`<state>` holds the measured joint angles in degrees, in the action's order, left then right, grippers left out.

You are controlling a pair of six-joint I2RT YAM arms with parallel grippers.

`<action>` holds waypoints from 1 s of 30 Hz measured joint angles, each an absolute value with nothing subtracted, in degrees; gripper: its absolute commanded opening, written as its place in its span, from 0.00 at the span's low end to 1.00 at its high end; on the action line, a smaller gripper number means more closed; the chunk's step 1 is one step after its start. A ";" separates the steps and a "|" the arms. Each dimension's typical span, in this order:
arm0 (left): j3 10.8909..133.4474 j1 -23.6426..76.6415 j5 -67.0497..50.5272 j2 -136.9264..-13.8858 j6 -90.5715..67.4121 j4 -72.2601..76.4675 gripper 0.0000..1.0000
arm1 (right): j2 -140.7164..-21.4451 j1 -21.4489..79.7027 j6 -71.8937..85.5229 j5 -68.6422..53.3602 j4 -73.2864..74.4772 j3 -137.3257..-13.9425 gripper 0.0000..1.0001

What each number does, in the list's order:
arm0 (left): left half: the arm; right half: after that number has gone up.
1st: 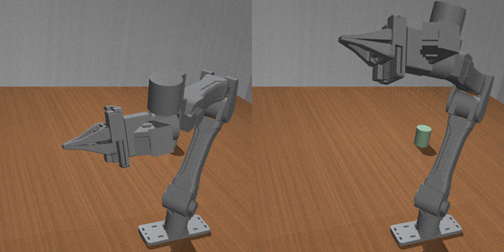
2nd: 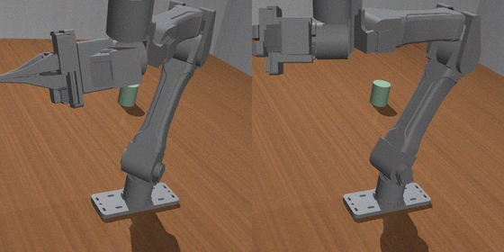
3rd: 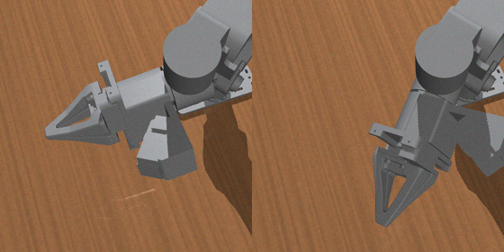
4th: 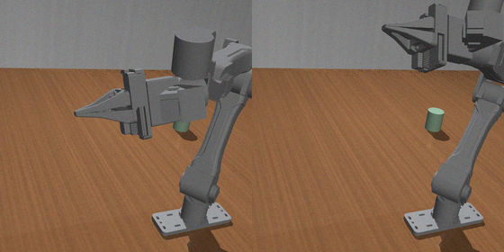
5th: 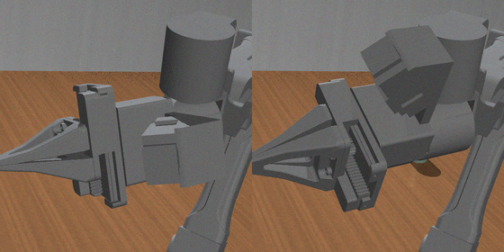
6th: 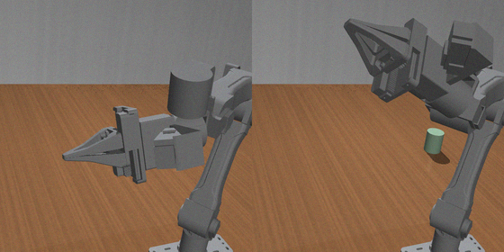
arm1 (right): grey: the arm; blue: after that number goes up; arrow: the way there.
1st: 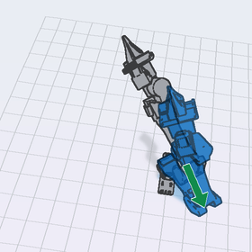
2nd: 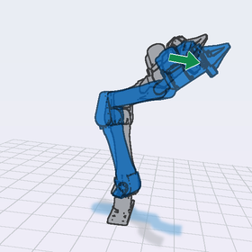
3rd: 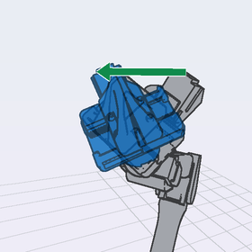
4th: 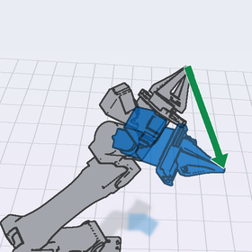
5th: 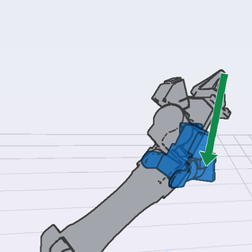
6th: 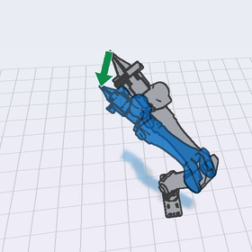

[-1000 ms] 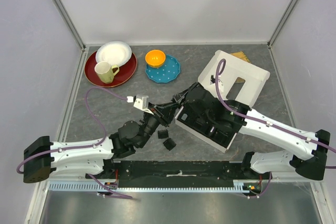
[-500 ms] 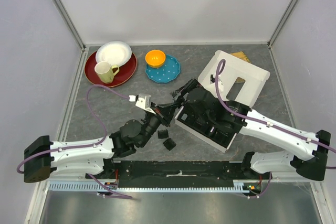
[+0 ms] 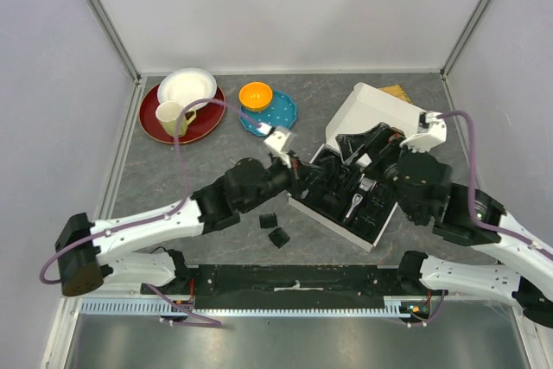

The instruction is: Sort the hair-cutting tools

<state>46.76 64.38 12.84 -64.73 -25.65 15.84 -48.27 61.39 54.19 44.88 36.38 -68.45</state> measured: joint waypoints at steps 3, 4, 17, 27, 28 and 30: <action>54.33 63.31 2.63 -72.79 -25.61 10.74 0.02 | -45.52 61.36 49.34 44.88 36.40 -69.12 0.98; 57.08 63.18 -0.84 -75.66 -25.58 9.02 0.02 | -44.45 61.36 48.16 44.88 36.60 -69.12 0.98; 71.26 60.88 -30.83 -100.27 -24.95 -7.25 0.02 | -37.71 61.36 44.93 44.42 41.30 -69.01 0.98; 76.14 59.16 -38.61 -109.82 -24.80 -7.68 0.02 | -29.47 61.36 46.19 43.97 42.52 -66.41 0.98; 76.44 58.87 -39.20 -110.10 -24.82 -7.49 0.02 | -29.17 61.36 46.41 43.97 42.74 -66.17 0.98; 76.69 58.39 -39.72 -110.19 -25.08 -7.22 0.02 | -28.84 61.36 46.94 44.07 43.42 -65.91 0.98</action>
